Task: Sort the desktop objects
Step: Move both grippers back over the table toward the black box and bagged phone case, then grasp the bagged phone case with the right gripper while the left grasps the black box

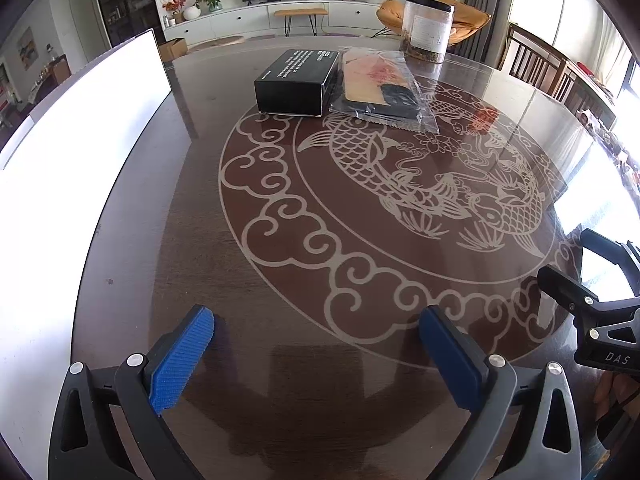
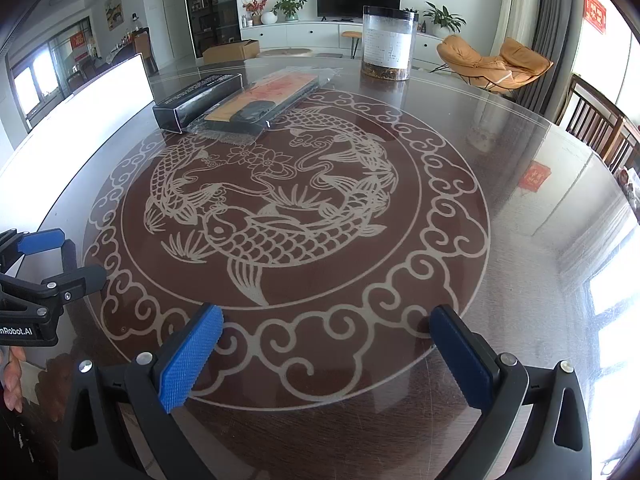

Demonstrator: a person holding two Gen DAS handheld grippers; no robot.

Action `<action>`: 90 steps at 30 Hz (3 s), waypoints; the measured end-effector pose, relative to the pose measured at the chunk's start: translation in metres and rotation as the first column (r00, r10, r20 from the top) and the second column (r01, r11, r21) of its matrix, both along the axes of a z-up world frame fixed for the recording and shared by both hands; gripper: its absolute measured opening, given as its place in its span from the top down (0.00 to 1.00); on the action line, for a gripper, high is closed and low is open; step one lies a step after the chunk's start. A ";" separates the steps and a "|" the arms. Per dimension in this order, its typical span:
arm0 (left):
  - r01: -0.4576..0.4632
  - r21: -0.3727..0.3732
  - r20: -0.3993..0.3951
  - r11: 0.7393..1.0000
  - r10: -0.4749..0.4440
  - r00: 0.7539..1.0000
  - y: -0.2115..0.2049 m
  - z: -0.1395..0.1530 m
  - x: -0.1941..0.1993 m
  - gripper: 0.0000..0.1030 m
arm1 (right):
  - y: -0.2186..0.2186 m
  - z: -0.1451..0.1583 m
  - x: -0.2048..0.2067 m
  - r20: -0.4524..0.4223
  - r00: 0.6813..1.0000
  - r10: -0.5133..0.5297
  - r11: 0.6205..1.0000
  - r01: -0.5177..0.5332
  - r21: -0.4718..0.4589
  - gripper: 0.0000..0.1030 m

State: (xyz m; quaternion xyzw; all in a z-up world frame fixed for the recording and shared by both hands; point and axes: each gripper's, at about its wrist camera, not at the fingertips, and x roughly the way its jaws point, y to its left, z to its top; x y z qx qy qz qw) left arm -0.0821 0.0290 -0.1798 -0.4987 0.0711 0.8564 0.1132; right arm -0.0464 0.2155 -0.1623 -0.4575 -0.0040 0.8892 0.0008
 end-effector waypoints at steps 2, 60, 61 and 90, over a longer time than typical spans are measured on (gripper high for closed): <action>-0.015 -0.001 0.001 1.000 0.015 1.000 0.000 0.000 0.001 0.00 | 0.000 0.000 0.000 0.000 1.000 0.000 1.000 0.000 0.000 0.00; -0.086 0.008 -0.001 0.996 0.086 0.996 -0.030 0.005 -0.042 0.00 | -0.105 0.002 -0.254 0.075 0.972 0.221 0.974 -0.223 0.027 0.22; -0.095 0.009 -0.004 0.995 0.095 0.995 -0.033 0.005 -0.043 0.00 | -0.112 0.001 -0.246 0.074 0.956 0.282 0.959 -0.284 0.010 0.22; -0.665 -0.019 0.073 0.747 0.664 0.744 0.013 0.012 -0.199 0.00 | 0.000 -0.002 -0.047 -0.028 0.993 0.116 0.993 -0.117 -0.010 0.21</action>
